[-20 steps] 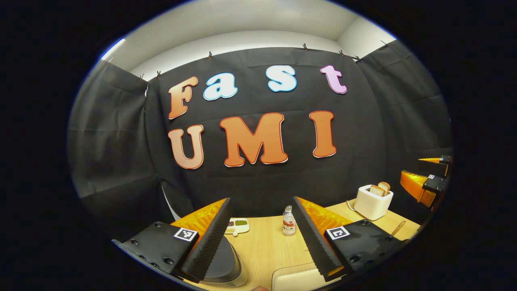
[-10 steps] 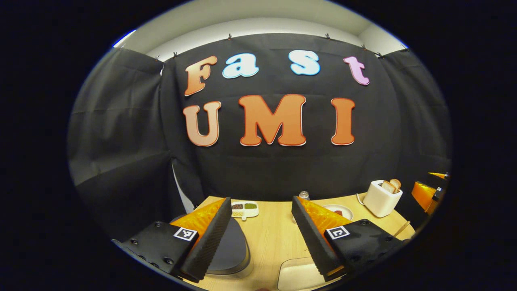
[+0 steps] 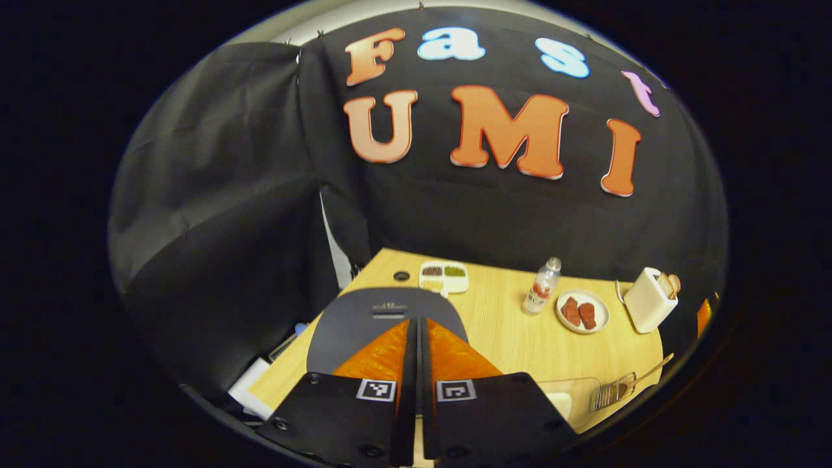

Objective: Close the left gripper, press the button to open the rice cooker; take a wooden spoon from the chopstick holder with the right hand, scoop a spoonful of rice and pour it into the rice cooker, then put the wooden spoon back into the chopstick holder.

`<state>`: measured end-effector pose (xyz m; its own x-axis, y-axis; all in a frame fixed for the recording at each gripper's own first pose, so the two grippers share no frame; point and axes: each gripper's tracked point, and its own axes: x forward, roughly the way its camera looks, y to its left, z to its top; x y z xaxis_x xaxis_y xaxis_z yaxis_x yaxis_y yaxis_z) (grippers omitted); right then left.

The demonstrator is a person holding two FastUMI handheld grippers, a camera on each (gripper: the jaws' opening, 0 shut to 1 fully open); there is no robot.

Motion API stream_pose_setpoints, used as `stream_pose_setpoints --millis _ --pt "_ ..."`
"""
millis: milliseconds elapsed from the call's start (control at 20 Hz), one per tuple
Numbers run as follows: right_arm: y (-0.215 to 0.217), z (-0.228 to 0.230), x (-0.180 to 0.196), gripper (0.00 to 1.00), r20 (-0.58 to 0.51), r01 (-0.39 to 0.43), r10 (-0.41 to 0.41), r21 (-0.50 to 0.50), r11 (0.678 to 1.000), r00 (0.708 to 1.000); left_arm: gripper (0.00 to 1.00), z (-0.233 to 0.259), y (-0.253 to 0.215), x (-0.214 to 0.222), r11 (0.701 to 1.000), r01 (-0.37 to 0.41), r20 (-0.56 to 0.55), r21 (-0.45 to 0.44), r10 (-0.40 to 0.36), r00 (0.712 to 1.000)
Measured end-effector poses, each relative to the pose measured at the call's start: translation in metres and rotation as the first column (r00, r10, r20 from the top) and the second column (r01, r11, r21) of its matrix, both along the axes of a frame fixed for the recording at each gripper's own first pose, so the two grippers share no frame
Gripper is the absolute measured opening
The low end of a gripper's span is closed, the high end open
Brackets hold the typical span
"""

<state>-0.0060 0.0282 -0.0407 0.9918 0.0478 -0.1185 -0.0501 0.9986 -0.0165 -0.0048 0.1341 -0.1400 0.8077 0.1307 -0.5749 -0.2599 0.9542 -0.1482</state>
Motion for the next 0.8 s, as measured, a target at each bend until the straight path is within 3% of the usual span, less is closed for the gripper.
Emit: stream_pose_setpoints --millis 150,250,350,450,600,700,800 --pt "-0.010 -0.002 0.000 0.95 0.001 0.021 -0.021 -0.018 1.000 1.000 0.01 -0.031 0.003 -0.004 0.989 -0.041 -0.153 -0.145 0.018 0.988" --pt "-0.016 -0.005 -0.002 0.95 -0.002 0.036 -0.036 -0.031 0.999 0.999 0.08 -0.048 0.011 -0.006 0.977 -0.073 -0.230 -0.199 0.026 0.973" --pt "-0.023 -0.010 -0.003 0.95 -0.011 0.052 -0.052 -0.043 0.998 0.999 0.05 -0.067 0.029 -0.014 0.972 -0.129 -0.338 -0.198 0.056 0.939" --pt "-0.029 -0.017 -0.005 0.95 -0.030 0.068 -0.069 -0.054 0.996 0.997 0.05 -0.084 0.026 -0.022 0.946 -0.177 -0.435 -0.272 0.043 0.899" --pt "-0.039 -0.028 -0.009 0.95 -0.059 0.092 -0.096 -0.065 0.994 0.994 0.05 -0.102 0.028 -0.028 0.927 -0.205 -0.497 -0.313 0.024 0.867" --pt "-0.046 -0.035 -0.010 0.95 -0.074 0.109 -0.114 -0.073 0.991 0.991 0.02 -0.103 0.029 -0.025 0.929 -0.201 -0.492 -0.311 0.023 0.870" --pt "-0.050 -0.042 -0.012 0.95 -0.095 0.118 -0.126 -0.083 0.989 0.987 0.05 -0.102 0.028 -0.027 0.933 -0.195 -0.507 -0.303 0.016 0.862"
